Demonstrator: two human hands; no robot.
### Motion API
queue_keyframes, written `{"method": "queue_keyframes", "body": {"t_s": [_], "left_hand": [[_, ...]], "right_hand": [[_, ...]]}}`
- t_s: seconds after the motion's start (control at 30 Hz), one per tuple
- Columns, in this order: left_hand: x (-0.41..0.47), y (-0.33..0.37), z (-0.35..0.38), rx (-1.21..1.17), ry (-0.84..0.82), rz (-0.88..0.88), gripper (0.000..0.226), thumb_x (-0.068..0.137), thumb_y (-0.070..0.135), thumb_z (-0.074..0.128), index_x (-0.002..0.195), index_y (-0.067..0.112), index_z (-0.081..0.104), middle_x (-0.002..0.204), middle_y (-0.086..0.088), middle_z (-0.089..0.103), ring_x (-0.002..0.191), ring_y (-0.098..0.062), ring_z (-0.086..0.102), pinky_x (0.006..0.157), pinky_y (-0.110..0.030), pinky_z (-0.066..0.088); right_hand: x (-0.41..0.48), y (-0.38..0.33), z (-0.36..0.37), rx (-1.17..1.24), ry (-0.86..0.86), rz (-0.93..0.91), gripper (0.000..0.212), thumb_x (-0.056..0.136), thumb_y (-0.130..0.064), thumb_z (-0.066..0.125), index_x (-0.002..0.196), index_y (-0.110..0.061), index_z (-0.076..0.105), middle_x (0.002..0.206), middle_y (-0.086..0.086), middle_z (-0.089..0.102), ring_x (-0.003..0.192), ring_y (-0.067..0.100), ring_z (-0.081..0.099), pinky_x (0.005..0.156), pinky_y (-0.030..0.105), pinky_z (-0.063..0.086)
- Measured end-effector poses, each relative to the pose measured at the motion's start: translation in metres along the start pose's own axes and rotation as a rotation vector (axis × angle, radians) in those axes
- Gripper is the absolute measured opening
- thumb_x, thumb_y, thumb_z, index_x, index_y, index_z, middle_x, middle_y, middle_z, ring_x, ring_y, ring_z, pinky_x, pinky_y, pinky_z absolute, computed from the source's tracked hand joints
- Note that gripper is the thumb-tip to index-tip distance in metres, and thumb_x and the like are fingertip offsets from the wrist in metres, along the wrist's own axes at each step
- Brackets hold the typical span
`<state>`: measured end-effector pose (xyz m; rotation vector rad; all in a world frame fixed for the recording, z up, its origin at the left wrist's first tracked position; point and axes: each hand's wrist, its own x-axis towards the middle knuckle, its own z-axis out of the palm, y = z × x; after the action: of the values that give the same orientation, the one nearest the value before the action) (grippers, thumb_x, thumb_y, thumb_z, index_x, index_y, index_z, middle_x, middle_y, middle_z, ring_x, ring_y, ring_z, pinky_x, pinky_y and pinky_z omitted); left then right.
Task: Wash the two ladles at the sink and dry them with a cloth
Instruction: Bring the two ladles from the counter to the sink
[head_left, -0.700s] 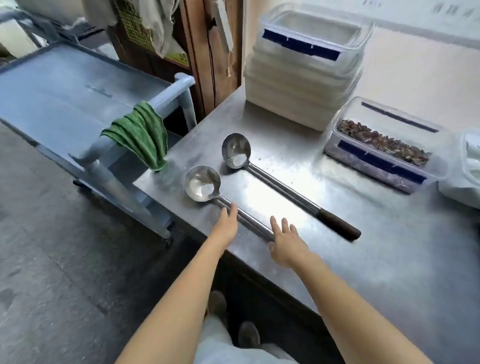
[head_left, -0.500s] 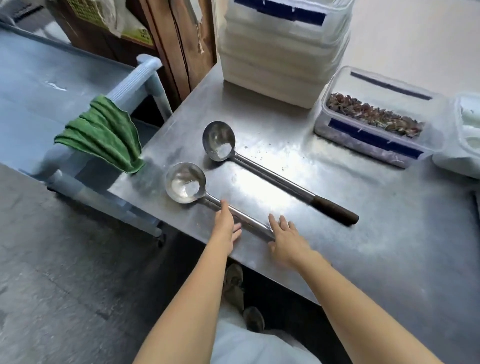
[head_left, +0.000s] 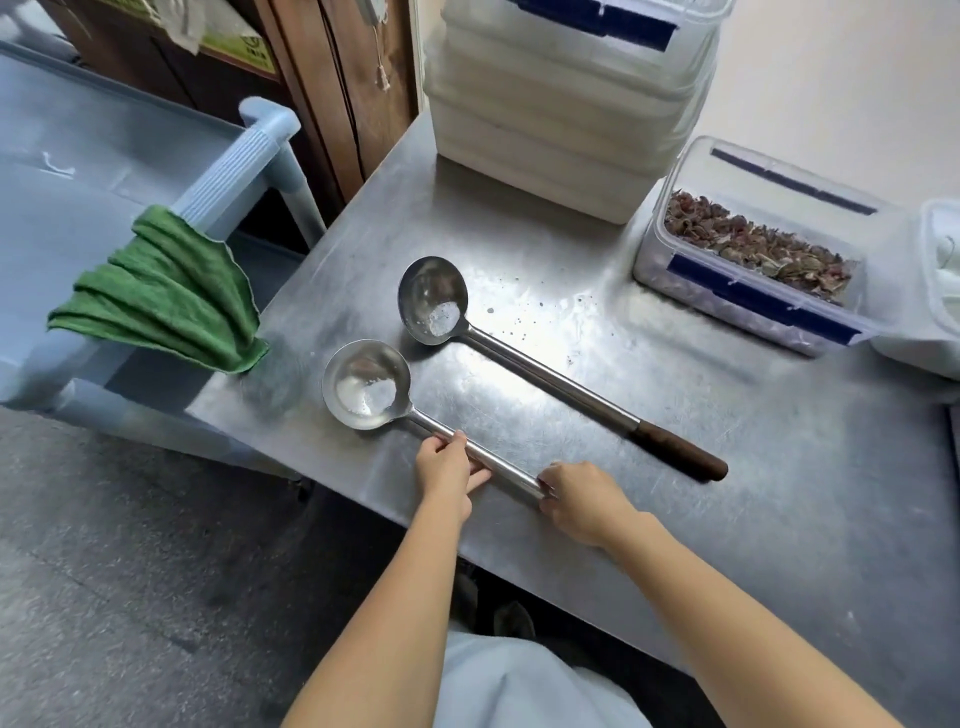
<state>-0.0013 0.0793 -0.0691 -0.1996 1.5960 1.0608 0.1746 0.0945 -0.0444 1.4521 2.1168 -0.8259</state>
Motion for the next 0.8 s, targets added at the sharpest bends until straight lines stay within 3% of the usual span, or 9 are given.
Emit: {"method": "queue_keyframes", "body": {"t_s": [0.1,0.2,0.37,0.47,0.57,0.67,0.8], "left_hand": [[-0.004,-0.001,0.0,0.028,0.019,0.005,0.024,0.099,0.017,0.055,0.122,0.008,0.053,0.114,-0.016,0.062,0.102,-0.033,0.065,0.067,-0.042,0.062],[-0.016,-0.002,-0.002,-0.002,0.021,0.004,0.026,0.099,0.016,0.055,0.122,0.005,0.056,0.111,-0.018,0.065,0.099,-0.033,0.068,0.062,-0.04,0.062],[-0.041,-0.01,-0.013,-0.053,0.05,0.013,0.017,0.097,0.015,0.056,0.108,0.002,0.061,0.095,-0.017,0.069,0.088,-0.033,0.072,0.063,-0.041,0.062],[-0.063,-0.018,-0.023,-0.135,0.033,0.039,0.014,0.097,0.014,0.056,0.103,0.002,0.061,0.095,-0.017,0.07,0.079,-0.031,0.072,0.056,-0.037,0.061],[-0.082,-0.021,-0.034,-0.246,0.021,0.057,0.015,0.097,0.011,0.056,0.107,0.0,0.06,0.103,-0.021,0.071,0.079,-0.032,0.072,0.051,-0.035,0.058],[-0.101,-0.028,-0.054,-0.378,0.048,0.088,0.015,0.097,0.008,0.057,0.105,-0.004,0.061,0.095,-0.018,0.072,0.07,-0.031,0.073,0.05,-0.036,0.058],[-0.123,-0.037,-0.091,-0.526,0.095,0.123,0.012,0.097,0.008,0.056,0.091,-0.002,0.061,0.085,-0.017,0.071,0.066,-0.032,0.073,0.055,-0.042,0.059]], "right_hand": [[0.002,0.001,-0.017,0.051,-0.083,-0.021,0.015,0.091,-0.022,0.058,0.087,-0.011,0.067,0.094,0.01,0.072,0.092,0.031,0.063,0.075,0.036,0.053],[0.002,-0.004,-0.039,0.026,-0.188,-0.071,0.027,0.089,-0.02,0.061,0.113,-0.024,0.072,0.109,0.004,0.074,0.105,0.026,0.065,0.087,0.031,0.054],[-0.004,-0.015,-0.067,-0.04,-0.373,-0.138,0.032,0.078,-0.019,0.072,0.108,-0.03,0.073,0.094,0.002,0.078,0.075,0.019,0.077,0.081,0.034,0.063],[-0.012,-0.025,-0.082,-0.139,-0.465,-0.206,0.032,0.075,-0.023,0.073,0.105,-0.032,0.072,0.091,-0.003,0.08,0.069,0.013,0.077,0.084,0.032,0.062],[-0.017,-0.037,-0.094,-0.168,-0.563,-0.255,0.03,0.075,-0.021,0.077,0.105,-0.024,0.074,0.086,0.003,0.08,0.075,0.017,0.078,0.075,0.028,0.061],[-0.023,-0.06,-0.099,-0.128,-0.651,-0.316,0.025,0.076,-0.012,0.08,0.1,-0.01,0.076,0.086,0.014,0.079,0.085,0.029,0.078,0.073,0.032,0.064],[-0.037,-0.104,-0.097,-0.188,-0.751,-0.433,0.025,0.076,-0.013,0.082,0.099,-0.006,0.077,0.082,0.01,0.079,0.082,0.024,0.078,0.067,0.026,0.062]]}}
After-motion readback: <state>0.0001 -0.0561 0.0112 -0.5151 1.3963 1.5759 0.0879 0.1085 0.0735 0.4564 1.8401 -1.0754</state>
